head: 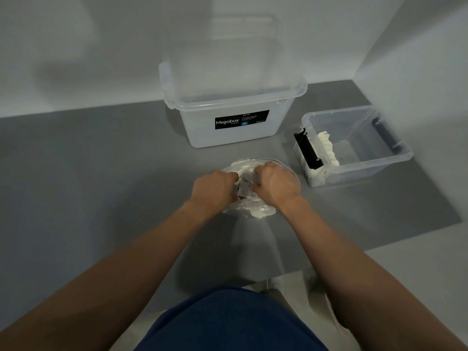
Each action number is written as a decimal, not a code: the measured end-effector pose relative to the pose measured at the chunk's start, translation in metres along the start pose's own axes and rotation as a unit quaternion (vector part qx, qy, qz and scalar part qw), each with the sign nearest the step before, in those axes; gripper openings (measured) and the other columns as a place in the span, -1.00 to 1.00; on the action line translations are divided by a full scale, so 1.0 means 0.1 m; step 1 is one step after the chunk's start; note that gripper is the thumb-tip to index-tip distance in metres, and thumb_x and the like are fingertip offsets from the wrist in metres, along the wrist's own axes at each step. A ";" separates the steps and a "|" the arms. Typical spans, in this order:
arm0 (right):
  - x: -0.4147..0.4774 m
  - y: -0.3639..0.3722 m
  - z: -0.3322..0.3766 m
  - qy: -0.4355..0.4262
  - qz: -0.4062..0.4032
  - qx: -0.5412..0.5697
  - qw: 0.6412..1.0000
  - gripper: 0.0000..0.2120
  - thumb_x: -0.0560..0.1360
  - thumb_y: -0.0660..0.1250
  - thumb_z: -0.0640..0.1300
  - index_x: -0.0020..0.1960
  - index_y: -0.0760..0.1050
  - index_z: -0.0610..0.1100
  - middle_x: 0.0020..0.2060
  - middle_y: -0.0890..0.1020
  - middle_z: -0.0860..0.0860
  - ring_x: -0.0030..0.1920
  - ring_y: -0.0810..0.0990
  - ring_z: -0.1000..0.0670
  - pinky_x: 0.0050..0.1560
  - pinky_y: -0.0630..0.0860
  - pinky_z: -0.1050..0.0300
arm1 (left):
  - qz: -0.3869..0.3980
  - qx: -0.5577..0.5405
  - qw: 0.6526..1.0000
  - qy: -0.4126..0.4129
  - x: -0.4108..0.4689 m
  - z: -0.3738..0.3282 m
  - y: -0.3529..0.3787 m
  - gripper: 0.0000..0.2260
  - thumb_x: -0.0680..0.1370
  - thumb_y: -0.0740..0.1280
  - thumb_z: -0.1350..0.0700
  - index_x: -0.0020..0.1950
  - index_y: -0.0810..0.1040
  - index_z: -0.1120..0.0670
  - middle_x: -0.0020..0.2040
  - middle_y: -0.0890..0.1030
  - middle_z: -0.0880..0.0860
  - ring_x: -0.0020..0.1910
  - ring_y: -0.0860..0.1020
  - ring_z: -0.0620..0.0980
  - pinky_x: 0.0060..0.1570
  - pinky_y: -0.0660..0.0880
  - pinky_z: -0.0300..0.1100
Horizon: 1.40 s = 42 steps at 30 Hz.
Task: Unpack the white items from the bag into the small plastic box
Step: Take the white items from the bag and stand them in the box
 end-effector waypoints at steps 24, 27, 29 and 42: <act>-0.39 -0.21 0.14 0.088 -0.037 0.635 0.767 -0.87 0.59 0.39 -0.21 0.11 0.65 -0.19 -0.07 0.74 -0.12 -0.04 0.74 -0.10 0.05 0.68 -0.01 | -0.010 -0.610 0.792 -0.037 -0.11 0.13 -0.32 -0.88 0.49 0.48 0.20 0.02 0.68 0.14 -0.11 0.71 0.17 -0.03 0.69 0.17 0.06 0.61 0.05; -0.39 -0.31 0.05 0.033 -0.088 0.430 0.898 -0.71 0.53 0.44 -0.06 0.25 0.62 0.05 0.00 0.70 0.14 -0.08 0.70 0.14 0.03 0.64 0.13 | -0.053 -0.465 0.884 0.012 -0.06 0.19 -0.33 -0.90 0.49 0.49 0.15 -0.01 0.71 0.04 -0.20 0.71 -0.02 -0.15 0.70 -0.01 0.00 0.64 -0.02; -0.40 -0.43 0.03 0.001 -0.116 0.381 0.917 -0.70 0.53 0.44 -0.03 0.26 0.60 0.11 0.01 0.67 0.19 -0.09 0.67 0.20 0.00 0.60 0.25 | -0.066 -0.359 0.929 0.056 -0.05 0.18 -0.36 -0.89 0.49 0.48 0.11 0.01 0.72 0.00 -0.16 0.71 -0.11 -0.18 0.67 -0.15 -0.03 0.60 -0.17; -0.44 -0.50 -0.23 -0.046 -0.163 0.143 0.975 -0.85 0.57 0.32 -0.12 0.05 0.65 -0.11 -0.09 0.72 -0.02 -0.07 0.68 -0.11 -0.06 0.60 -0.08 | -0.036 -0.048 0.987 0.150 0.11 -0.07 -0.03 -0.86 0.47 0.39 0.07 0.01 0.66 -0.04 -0.02 0.64 -0.02 -0.03 0.59 0.03 -0.17 0.44 -0.18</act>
Point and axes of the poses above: each hand's wrist, its own x-axis towards the middle knuckle, its own y-axis out of the palm, z = x × y, the point moved 1 cm from there along x, towards the middle knuckle
